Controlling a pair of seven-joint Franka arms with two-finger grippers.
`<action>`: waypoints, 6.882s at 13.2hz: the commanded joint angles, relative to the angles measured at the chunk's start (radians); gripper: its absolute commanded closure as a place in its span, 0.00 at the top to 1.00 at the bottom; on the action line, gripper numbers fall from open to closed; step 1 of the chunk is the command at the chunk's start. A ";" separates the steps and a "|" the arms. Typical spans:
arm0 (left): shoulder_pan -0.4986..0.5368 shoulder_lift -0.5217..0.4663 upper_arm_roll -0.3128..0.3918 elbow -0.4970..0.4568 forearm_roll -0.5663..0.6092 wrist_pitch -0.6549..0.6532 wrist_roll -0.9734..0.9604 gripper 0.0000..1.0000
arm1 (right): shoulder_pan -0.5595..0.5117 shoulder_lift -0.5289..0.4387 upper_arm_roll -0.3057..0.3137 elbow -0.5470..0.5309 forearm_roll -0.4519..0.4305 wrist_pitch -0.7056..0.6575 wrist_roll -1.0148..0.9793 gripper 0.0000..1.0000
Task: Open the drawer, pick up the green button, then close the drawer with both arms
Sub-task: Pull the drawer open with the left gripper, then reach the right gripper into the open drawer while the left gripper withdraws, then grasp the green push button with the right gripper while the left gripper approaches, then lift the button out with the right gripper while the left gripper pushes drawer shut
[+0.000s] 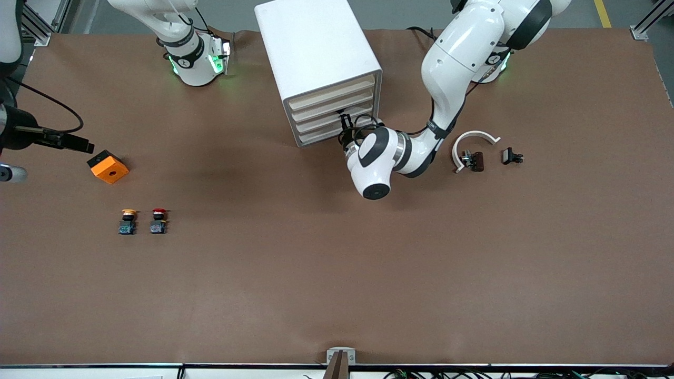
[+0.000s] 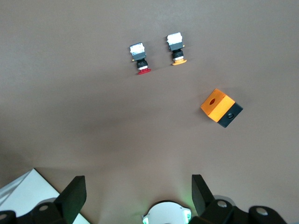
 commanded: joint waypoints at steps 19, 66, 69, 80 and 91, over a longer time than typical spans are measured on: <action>0.229 -0.096 0.045 0.277 0.564 -0.026 0.238 1.00 | 0.662 0.132 -0.002 -0.050 0.177 0.407 1.002 1.00; 0.272 -0.521 -0.037 -0.519 0.721 0.658 1.753 1.00 | 1.046 0.553 -0.006 0.047 0.105 0.742 1.423 0.00; 0.268 -0.518 -0.037 -0.519 0.721 0.658 1.733 1.00 | 1.032 0.550 -0.006 0.078 0.106 0.728 1.415 0.00; 0.121 -0.424 -0.044 -0.508 0.712 0.786 1.419 1.00 | 0.793 0.379 -0.009 0.169 0.114 0.369 0.991 0.00; -0.042 -0.400 -0.129 -0.514 0.685 0.794 1.133 1.00 | 0.446 0.179 -0.012 -0.461 0.103 0.886 0.316 0.00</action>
